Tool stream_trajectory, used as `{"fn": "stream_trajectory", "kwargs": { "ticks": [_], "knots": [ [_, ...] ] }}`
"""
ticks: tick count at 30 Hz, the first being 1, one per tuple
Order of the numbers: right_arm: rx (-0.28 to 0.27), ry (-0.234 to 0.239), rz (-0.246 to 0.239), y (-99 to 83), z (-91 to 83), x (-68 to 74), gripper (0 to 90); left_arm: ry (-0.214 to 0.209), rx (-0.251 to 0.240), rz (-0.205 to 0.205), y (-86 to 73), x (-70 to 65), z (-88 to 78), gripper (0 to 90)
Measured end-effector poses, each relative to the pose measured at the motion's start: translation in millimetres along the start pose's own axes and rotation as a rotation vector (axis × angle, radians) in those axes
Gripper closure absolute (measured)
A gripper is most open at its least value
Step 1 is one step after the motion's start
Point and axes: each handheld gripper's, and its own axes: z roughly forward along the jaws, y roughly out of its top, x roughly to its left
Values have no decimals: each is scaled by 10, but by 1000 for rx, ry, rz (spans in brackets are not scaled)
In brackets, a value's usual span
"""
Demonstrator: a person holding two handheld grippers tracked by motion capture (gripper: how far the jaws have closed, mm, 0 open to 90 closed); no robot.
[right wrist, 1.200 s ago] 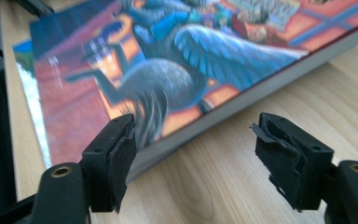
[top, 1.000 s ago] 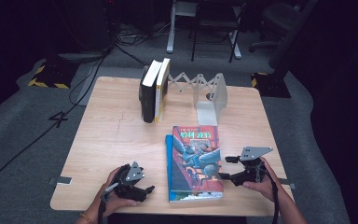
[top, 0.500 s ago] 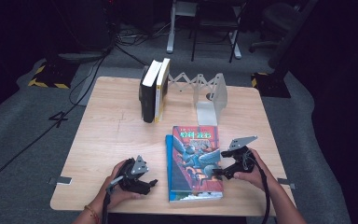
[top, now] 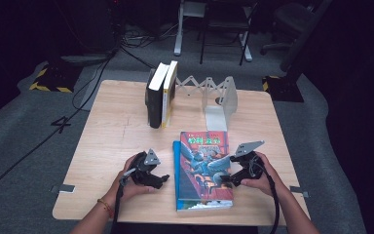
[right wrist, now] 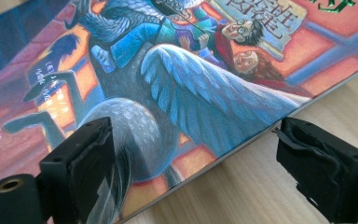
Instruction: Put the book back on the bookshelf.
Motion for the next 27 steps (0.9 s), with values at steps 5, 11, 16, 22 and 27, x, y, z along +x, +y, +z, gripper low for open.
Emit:
{"fn": "stream_trajectory", "kwargs": {
  "ticks": [5,11,16,22,27],
  "knots": [
    [10,-54,-38,46,-30,67,157,6,-1,-6,-4,-8,-3,153],
    [-16,-77,-50,95,-39,21,197,12,-1,-9,-7,-12,-6,155],
    [-68,-71,-39,129,-76,-3,225,17,-2,-10,-8,-14,-8,158],
    [-99,-41,-30,223,-22,-39,253,18,-2,-11,-8,-14,-8,158],
    [-86,-13,-13,278,132,-69,253,18,-3,-11,-9,-15,-8,158]
  ]
}}
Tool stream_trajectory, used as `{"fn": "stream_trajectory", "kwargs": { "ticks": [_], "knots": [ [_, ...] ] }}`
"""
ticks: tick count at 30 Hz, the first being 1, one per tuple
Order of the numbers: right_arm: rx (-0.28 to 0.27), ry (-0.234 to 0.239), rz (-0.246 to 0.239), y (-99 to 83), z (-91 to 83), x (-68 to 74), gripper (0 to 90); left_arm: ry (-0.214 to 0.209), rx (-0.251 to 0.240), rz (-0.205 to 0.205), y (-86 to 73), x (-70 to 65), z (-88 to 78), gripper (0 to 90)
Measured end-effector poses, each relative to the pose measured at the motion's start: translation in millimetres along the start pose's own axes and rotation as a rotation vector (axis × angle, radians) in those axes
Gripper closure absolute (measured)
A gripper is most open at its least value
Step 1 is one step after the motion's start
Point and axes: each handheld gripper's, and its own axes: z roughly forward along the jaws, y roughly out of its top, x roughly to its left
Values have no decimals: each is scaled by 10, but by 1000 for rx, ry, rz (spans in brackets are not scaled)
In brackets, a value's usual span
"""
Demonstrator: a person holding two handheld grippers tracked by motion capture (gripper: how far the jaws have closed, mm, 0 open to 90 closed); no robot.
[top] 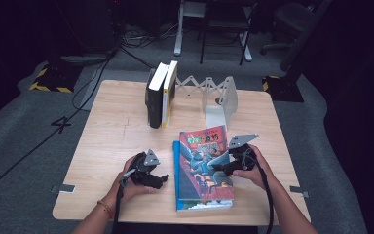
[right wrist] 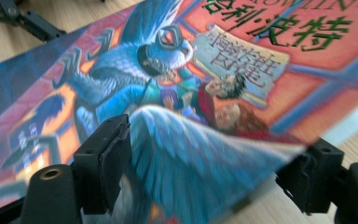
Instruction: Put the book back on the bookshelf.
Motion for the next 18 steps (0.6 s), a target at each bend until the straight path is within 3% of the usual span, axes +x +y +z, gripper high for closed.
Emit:
{"fn": "stream_trajectory", "kwargs": {
  "ticks": [3,6,11,14,18],
  "knots": [
    [-13,34,25,12,63,-37,336,1,-1,1,-1,-3,-1,159],
    [-47,96,31,1,77,-59,547,1,-1,0,-1,-3,-1,159],
    [-96,144,31,-34,68,-68,733,9,-6,-8,0,2,-3,171],
    [-122,142,22,-50,67,-57,772,0,-26,5,7,16,-26,297],
    [-147,141,23,-66,62,-47,786,9,-25,13,42,41,-18,289]
  ]
}}
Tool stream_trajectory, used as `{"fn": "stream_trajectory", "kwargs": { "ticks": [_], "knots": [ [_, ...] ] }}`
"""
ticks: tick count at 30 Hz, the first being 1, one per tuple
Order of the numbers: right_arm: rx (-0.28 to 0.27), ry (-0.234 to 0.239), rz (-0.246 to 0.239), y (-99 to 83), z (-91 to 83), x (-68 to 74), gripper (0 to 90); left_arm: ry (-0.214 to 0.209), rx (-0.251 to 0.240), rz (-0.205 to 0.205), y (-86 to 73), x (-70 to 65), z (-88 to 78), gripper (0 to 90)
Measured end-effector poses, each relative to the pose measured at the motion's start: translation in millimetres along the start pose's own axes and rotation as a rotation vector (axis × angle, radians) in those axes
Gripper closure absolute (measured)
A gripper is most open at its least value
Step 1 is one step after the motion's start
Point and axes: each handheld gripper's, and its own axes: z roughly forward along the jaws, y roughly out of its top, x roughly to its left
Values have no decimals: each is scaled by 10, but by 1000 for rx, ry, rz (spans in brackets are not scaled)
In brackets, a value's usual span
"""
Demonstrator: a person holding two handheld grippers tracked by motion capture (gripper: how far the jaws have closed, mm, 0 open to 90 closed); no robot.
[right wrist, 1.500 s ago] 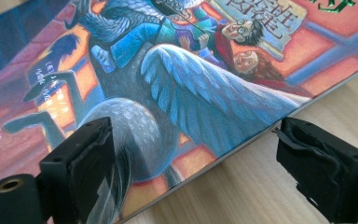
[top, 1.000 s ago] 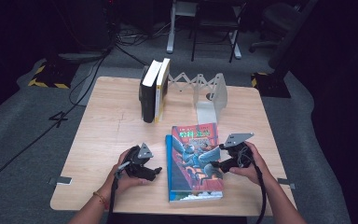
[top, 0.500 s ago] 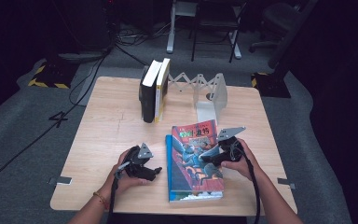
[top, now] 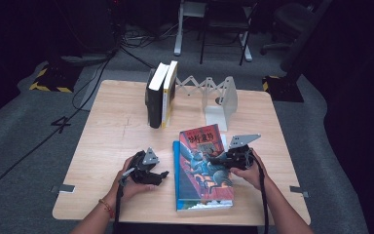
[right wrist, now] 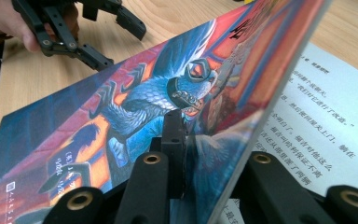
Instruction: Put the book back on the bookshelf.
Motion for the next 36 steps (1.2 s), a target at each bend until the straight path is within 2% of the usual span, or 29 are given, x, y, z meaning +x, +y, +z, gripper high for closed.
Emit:
{"fn": "stream_trajectory", "kwargs": {
  "ticks": [1,3,6,8,9,12,14,20,23,25,29,34,36],
  "knots": [
    [-10,7,6,-3,-1,1,790,18,-14,7,20,9,-4,290],
    [-20,14,3,-7,5,16,798,10,-25,-12,75,52,-10,294],
    [-37,18,-10,2,-3,54,806,20,-56,-22,151,91,-10,296],
    [-46,11,-25,6,-6,84,811,24,-52,-9,207,120,7,301],
    [-53,7,-37,5,-12,102,813,22,-57,-17,218,124,14,306],
    [-70,17,-47,2,-26,120,815,36,-59,-1,267,153,46,325],
    [-73,14,-53,2,-34,132,815,24,-51,-4,289,160,71,337],
    [-91,10,-74,14,-72,170,815,21,-62,8,382,141,136,368],
    [-100,6,-98,26,-93,209,814,8,-81,22,432,134,153,424],
    [-107,8,-109,37,-110,233,815,10,-90,19,455,134,157,453],
    [-120,9,-123,50,-146,259,815,-16,-116,22,493,163,146,530],
    [-138,9,-143,75,-200,299,814,-25,-154,61,549,175,91,639],
    [-145,0,-160,88,-212,324,814,-43,-163,77,567,181,59,682]
  ]
}}
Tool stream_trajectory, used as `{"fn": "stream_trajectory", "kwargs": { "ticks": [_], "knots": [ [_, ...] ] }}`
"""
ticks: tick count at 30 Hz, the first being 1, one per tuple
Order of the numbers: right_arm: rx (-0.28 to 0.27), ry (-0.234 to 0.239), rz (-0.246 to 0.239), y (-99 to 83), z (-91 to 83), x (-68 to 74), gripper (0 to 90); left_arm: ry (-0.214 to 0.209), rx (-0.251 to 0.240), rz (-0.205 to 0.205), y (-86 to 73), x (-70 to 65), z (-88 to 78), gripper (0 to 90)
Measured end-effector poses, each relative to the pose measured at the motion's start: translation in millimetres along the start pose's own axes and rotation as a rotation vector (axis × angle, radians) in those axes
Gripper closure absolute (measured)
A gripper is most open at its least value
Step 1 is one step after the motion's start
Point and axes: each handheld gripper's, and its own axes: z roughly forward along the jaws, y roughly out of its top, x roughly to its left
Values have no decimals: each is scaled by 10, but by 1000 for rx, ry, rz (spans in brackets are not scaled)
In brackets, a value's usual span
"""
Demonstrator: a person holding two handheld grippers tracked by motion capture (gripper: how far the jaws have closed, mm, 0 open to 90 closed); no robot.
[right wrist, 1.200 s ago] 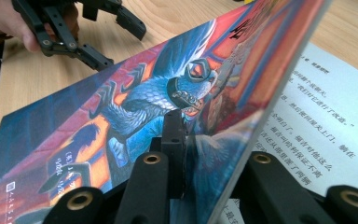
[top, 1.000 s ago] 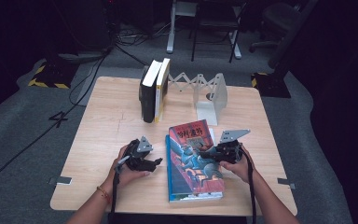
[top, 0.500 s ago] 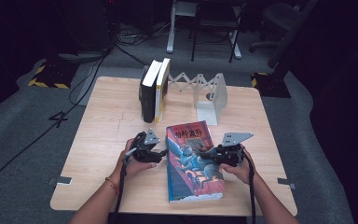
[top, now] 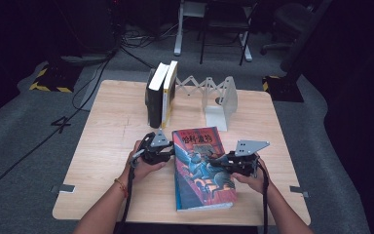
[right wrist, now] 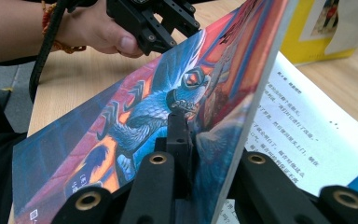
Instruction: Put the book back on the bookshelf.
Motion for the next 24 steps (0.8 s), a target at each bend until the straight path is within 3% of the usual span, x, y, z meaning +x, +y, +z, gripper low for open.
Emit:
{"fn": "stream_trajectory", "kwargs": {
  "ticks": [3,12,18,20,24],
  "knots": [
    [-17,-10,-29,46,-28,24,812,-15,-32,18,68,14,-92,739],
    [-86,-13,-47,157,-86,-7,766,-31,-86,67,290,59,-310,887],
    [-93,-8,-70,234,-104,8,712,-21,-119,70,351,64,-349,896],
    [-105,-14,-65,249,-111,11,660,-26,-124,81,364,50,-354,896],
    [-108,2,-62,295,-120,-6,641,-21,-125,84,388,55,-365,897]
  ]
}}
